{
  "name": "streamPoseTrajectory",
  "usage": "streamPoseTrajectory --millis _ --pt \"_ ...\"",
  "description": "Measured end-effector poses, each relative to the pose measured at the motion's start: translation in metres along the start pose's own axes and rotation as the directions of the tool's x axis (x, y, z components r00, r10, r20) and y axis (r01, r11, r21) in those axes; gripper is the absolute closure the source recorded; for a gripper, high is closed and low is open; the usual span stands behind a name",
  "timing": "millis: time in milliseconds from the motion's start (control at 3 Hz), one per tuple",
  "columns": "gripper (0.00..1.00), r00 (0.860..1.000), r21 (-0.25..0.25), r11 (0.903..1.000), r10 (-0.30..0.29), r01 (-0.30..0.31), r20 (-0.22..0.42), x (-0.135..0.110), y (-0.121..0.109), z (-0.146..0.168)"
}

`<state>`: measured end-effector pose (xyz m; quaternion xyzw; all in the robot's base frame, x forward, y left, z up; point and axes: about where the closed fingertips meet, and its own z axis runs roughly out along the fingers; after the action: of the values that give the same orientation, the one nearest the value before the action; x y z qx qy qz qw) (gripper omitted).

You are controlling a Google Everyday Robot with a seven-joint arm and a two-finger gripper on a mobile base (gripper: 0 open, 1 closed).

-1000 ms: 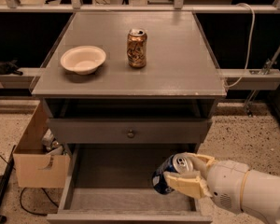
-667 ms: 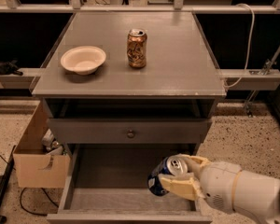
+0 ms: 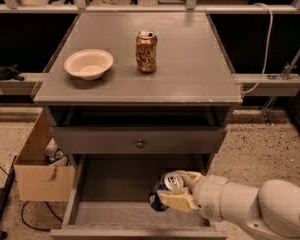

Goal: Place pepsi can into middle drawer

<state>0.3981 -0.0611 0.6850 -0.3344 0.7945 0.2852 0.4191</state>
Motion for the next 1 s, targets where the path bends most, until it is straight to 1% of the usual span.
streamPoseTrajectory --millis 333,667,1000 --pt "1.00 1.000 0.009 0.9999 -0.009 0.010 -0.016 0.026 -0.029 0.034" --pt "1.00 0.999 0.030 0.9989 -0.037 0.037 -0.014 0.036 -0.069 0.062" --pt "1.00 0.999 0.030 0.9989 -0.037 0.037 -0.014 0.036 -0.069 0.062"
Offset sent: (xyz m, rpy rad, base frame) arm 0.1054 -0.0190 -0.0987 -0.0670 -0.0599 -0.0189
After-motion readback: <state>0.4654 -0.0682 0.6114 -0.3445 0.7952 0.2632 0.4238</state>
